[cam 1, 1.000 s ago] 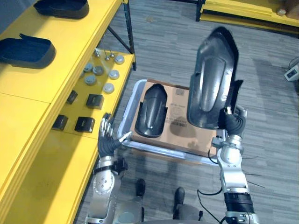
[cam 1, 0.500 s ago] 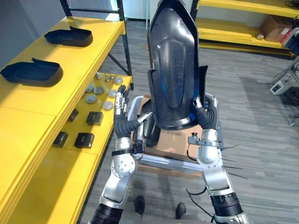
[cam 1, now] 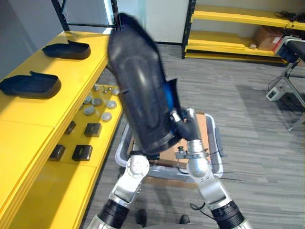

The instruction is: Walk over and take plastic housings, then place them on the shelf

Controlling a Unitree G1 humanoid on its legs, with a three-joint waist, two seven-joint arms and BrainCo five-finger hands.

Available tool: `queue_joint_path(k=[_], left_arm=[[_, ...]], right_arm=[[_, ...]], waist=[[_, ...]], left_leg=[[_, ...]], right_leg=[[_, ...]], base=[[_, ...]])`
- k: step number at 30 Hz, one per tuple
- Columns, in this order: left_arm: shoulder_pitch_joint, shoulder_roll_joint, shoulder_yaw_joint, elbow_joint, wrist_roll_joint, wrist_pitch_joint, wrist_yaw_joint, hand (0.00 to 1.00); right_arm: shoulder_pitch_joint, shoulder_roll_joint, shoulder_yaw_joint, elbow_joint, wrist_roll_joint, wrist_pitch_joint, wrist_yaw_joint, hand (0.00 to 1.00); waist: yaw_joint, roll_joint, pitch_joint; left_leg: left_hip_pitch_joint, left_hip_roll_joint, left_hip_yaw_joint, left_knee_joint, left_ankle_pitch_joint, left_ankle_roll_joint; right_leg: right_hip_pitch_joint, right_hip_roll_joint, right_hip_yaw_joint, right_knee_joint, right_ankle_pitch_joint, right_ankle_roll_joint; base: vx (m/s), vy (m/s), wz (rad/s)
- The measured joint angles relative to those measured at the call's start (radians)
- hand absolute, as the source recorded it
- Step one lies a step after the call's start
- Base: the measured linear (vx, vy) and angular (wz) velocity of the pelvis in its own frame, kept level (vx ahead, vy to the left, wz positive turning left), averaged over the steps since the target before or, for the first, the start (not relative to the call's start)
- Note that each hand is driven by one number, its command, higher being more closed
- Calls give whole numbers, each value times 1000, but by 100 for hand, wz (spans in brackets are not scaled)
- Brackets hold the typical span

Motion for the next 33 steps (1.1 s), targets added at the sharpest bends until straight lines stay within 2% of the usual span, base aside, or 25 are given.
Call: queue_joint_path(k=[3, 6, 15, 20, 26, 30, 33], left_arm=[[3, 0, 54, -1, 0, -1, -1, 0], [35, 0, 87, -6, 0, -3, -3, 0], [136, -1, 158, -74, -28, -12, -45, 0], [185, 1, 172, -104, -144, -44, -75, 0], [196, 3, 168, -150, -285, -53, -117, 0], [196, 6, 145, -165, -338, -57, -133, 0], [196, 22, 102, -166, -352, -60, -134, 0]], right_arm=[[1, -1, -107, 29, -17, 8, -4, 100], [25, -20, -204, 44, -24, 42, -25, 100], [38, -29, -323, 44, -34, 65, -56, 100], [37, -56, -354, 44, -48, 72, -61, 100], [34, -83, -346, 49, -116, 84, -46, 100], [17, -98, -331, 106, -126, 87, -43, 100], [4, -99, -289, 124, -136, 106, -39, 100]], waist=[[0, 1, -2], [-1, 2, -2], [-9, 3, -3], [-1, 5, -7], [-1, 5, -7], [-1, 6, -8], [-1, 7, -8]], left_leg=[[3, -1, -1, -1, 0, 0], [3, -1, -1, -4, 0, 0], [3, 0, -11, -3, 0, 0], [8, -1, -13, -3, 1, -1], [7, -1, -14, -4, 1, -1], [7, -1, -15, -4, 1, -1], [7, -1, -16, -4, 1, -1]], right_leg=[[0, -1, -2, 5, -1, 1], [0, -2, -4, 9, -5, -4], [9, -1, -17, 8, -4, -1], [17, -1, -22, 4, -5, 0], [18, -2, -23, 4, -6, 0], [18, -1, -23, 4, -6, 0], [17, -1, -23, 4, -6, 0]], base=[[-41, -3, -1], [-26, -4, 0], [0, 0, 3], [0, -2, 2], [0, 0, 0], [0, 0, 0], [0, 0, 0]])
